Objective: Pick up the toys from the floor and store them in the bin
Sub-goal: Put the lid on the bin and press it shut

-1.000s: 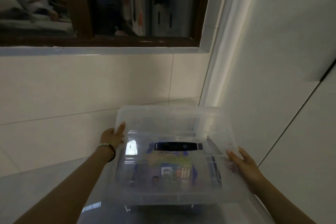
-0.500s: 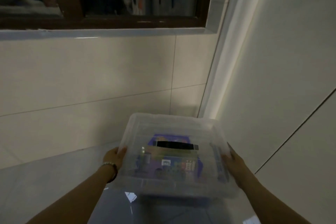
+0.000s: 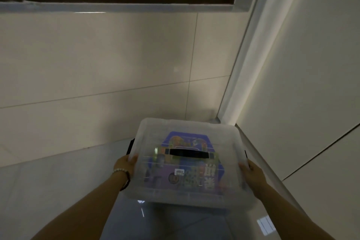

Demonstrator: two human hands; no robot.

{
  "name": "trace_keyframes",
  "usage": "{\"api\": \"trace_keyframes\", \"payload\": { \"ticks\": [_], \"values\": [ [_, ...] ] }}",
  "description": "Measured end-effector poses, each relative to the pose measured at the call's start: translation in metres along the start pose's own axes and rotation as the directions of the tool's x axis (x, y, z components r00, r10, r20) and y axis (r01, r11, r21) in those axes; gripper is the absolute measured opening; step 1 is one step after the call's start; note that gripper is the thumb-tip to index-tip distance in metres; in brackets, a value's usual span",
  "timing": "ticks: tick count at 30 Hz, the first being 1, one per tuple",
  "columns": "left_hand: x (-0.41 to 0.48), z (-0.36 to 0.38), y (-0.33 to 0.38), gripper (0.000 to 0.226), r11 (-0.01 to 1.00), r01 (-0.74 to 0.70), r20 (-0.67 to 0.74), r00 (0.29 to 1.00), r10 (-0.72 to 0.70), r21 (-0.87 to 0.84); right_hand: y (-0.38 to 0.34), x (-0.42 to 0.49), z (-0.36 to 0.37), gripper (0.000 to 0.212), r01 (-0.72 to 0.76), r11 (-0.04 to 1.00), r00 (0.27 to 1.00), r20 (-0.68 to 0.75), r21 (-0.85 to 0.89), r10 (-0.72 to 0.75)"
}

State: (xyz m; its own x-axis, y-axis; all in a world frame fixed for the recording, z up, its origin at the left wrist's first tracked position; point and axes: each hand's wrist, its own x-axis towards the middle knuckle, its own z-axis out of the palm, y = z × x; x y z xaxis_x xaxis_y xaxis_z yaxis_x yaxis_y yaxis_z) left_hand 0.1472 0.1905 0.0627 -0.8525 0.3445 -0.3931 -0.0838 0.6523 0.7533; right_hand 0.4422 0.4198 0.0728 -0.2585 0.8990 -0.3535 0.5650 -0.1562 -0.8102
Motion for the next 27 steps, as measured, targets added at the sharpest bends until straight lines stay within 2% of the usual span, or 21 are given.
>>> {"api": "trace_keyframes", "payload": {
  "ticks": [5, 10, 12, 13, 15, 17, 20, 21, 23, 25, 27],
  "values": [
    [-0.013, -0.005, -0.006, 0.046, 0.995, 0.091, 0.048, 0.995, -0.089, -0.033, 0.005, -0.018, -0.004, 0.034, -0.017, 0.999, 1.000, 0.016, 0.028, 0.016],
    [-0.038, -0.010, -0.037, 0.058, 0.985, 0.169, 0.016, 0.986, -0.169, -0.026, 0.025, -0.054, -0.011, 0.025, -0.042, 0.998, 0.998, 0.044, 0.047, 0.040],
    [-0.050, -0.010, -0.040, 0.058, 0.987, 0.157, -0.037, 0.987, -0.155, 0.036, 0.032, -0.064, -0.011, 0.032, -0.019, 0.998, 1.000, 0.022, 0.066, 0.018],
    [-0.055, -0.007, -0.040, 0.058, 0.984, 0.118, -0.088, 0.990, -0.107, 0.132, 0.037, -0.066, -0.010, 0.040, 0.010, 0.998, 1.000, -0.021, 0.058, -0.009],
    [-0.065, 0.005, -0.036, 0.067, 0.919, -0.067, -0.118, 0.985, 0.122, 0.388, 0.048, -0.067, -0.011, 0.065, 0.003, 1.000, 0.991, -0.131, -0.011, -0.004],
    [-0.076, 0.026, -0.027, 0.075, 0.801, -0.252, -0.014, 0.951, 0.309, 0.544, 0.056, -0.066, -0.015, 0.088, -0.091, 0.995, 0.982, -0.163, 0.034, 0.096],
    [-0.090, 0.069, -0.015, 0.067, 0.555, -0.491, 0.240, 0.853, 0.464, 0.671, 0.065, -0.061, -0.015, 0.102, -0.231, 0.947, 0.970, -0.028, 0.224, 0.243],
    [-0.096, 0.084, -0.012, 0.065, 0.482, -0.565, 0.325, 0.806, 0.494, 0.669, 0.067, -0.059, -0.014, 0.103, -0.261, 0.936, 0.964, 0.011, 0.236, 0.266],
    [-0.107, 0.114, -0.003, 0.063, 0.431, -0.644, 0.424, 0.753, 0.504, 0.632, 0.067, -0.059, -0.011, 0.096, -0.228, 0.949, 0.973, 0.013, 0.219, 0.231],
    [-0.116, 0.135, 0.001, 0.062, 0.415, -0.662, 0.444, 0.738, 0.509, 0.625, 0.065, -0.061, -0.010, 0.075, -0.046, 0.978, 0.996, -0.070, 0.205, 0.062],
    [-0.118, 0.145, 0.001, 0.061, 0.415, -0.661, 0.412, 0.731, 0.544, 0.624, 0.065, -0.063, -0.008, 0.055, 0.105, 0.987, 0.987, -0.131, 0.121, -0.089]
  ]
}}
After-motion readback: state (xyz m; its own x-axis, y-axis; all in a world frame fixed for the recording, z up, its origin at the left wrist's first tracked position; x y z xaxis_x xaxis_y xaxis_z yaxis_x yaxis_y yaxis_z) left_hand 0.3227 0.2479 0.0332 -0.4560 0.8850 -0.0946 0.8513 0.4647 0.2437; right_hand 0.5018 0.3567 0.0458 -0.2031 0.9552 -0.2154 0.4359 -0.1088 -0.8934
